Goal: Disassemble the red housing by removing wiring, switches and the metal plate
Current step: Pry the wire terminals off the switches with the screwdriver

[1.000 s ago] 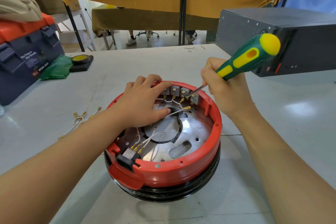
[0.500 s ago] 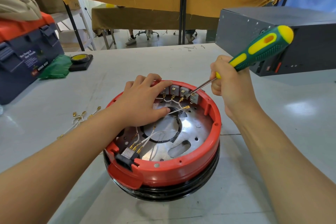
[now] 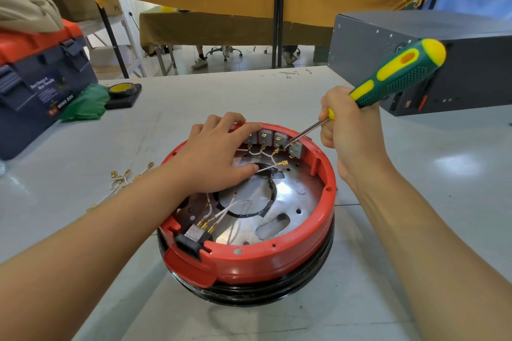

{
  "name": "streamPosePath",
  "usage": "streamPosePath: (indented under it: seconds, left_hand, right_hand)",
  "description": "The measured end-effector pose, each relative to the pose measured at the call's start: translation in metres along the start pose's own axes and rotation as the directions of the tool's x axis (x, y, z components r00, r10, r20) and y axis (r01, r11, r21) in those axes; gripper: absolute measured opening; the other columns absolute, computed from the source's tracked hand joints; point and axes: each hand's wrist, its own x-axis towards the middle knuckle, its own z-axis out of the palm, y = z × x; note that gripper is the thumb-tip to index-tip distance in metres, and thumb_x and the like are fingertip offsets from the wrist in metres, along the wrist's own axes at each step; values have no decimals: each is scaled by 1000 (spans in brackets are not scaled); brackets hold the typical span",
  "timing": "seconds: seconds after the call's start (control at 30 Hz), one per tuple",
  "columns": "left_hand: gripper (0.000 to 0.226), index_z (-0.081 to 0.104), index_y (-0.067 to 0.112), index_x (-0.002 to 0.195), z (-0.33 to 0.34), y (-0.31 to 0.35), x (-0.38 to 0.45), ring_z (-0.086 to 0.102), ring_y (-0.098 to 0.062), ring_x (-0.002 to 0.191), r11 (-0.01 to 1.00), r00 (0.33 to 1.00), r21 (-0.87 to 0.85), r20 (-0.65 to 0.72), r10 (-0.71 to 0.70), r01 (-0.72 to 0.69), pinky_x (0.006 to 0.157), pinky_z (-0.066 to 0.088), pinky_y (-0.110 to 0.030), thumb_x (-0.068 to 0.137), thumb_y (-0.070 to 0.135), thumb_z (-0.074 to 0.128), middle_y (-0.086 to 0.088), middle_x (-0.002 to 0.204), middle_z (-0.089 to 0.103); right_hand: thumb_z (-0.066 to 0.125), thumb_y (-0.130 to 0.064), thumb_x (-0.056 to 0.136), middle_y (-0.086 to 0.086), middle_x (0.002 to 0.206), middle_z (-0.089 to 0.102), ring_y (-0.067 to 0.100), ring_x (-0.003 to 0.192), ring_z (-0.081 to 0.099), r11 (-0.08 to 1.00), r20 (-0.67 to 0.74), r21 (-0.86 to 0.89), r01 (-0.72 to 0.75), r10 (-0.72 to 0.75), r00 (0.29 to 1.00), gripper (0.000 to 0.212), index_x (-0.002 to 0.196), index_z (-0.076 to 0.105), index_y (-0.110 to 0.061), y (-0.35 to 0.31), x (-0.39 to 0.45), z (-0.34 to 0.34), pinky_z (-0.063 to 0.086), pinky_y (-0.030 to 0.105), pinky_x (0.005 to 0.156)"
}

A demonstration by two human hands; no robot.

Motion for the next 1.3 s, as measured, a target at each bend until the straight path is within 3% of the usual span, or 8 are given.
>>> streamPosePath:
  seconds: [0.2,0.3,0.43,0.67,0.8,1.07,1.2,1.3]
  left_hand:
    - [70,24,38,144,0,0,0,30,-23,126,1000,1000,1,2,-5,5,102,26,-43,82,55,54,5,143,29]
    - [70,25,38,144,0,0,0,30,-23,126,1000,1000,-1,-1,-3,3,102,26,-43,83,55,54,4,143,29]
    - [70,25,38,144,1,-1,0,30,-23,126,1000,1000,-1,-4,1,-1,102,26,-43,83,55,55,5,143,30]
    - [71,24,39,144,2,-1,1,30,-22,125,1000,1000,5,-2,-1,1,101,26,-42,82,56,53,5,142,29]
    - [71,25,38,144,2,-1,1,29,-22,125,1000,1000,3,-5,-1,1,100,25,-41,81,56,53,5,142,29]
    - [71,25,38,144,1,0,0,30,-22,125,1000,1000,7,-3,4,-4,101,26,-41,82,55,53,5,143,30]
    - [71,24,38,145,1,0,0,30,-23,126,1000,1000,9,-1,5,-5,102,26,-42,82,55,54,4,143,29]
    - [71,24,38,145,0,0,0,29,-22,126,1000,1000,6,1,5,-5,102,26,-42,82,55,54,5,143,29]
  right_hand:
    - [48,-16,69,-14,36,31,3,36,36,991,95,-77,111,-103,990,31,41,37,-23,-1,-3,-3,27,14,45]
    - [47,-14,72,-12,37,33,4,39,41,969,141,-143,203,-183,973,23,52,39,-7,-3,-7,-1,28,7,43]
    - [48,-13,73,-8,43,28,7,43,30,952,154,-171,252,-226,962,29,59,38,10,-5,-11,1,27,12,43]
    - [48,-11,73,19,55,33,27,57,33,898,163,-248,364,-332,929,27,57,40,10,-10,-19,6,29,21,49]
    - [47,-14,72,14,53,31,14,52,30,899,115,-289,328,-308,944,32,62,45,16,-12,-20,8,26,18,48]
    - [47,-18,69,-4,43,28,8,43,30,927,66,-280,248,-239,969,33,63,42,14,-10,-15,10,24,16,42]
    - [48,-21,67,-13,37,35,5,35,34,985,81,-160,68,-56,995,24,45,41,-16,-10,2,4,26,19,46]
    - [50,-21,67,-14,36,33,5,33,30,987,129,-157,46,-26,991,30,37,42,-22,-11,11,3,24,19,46]
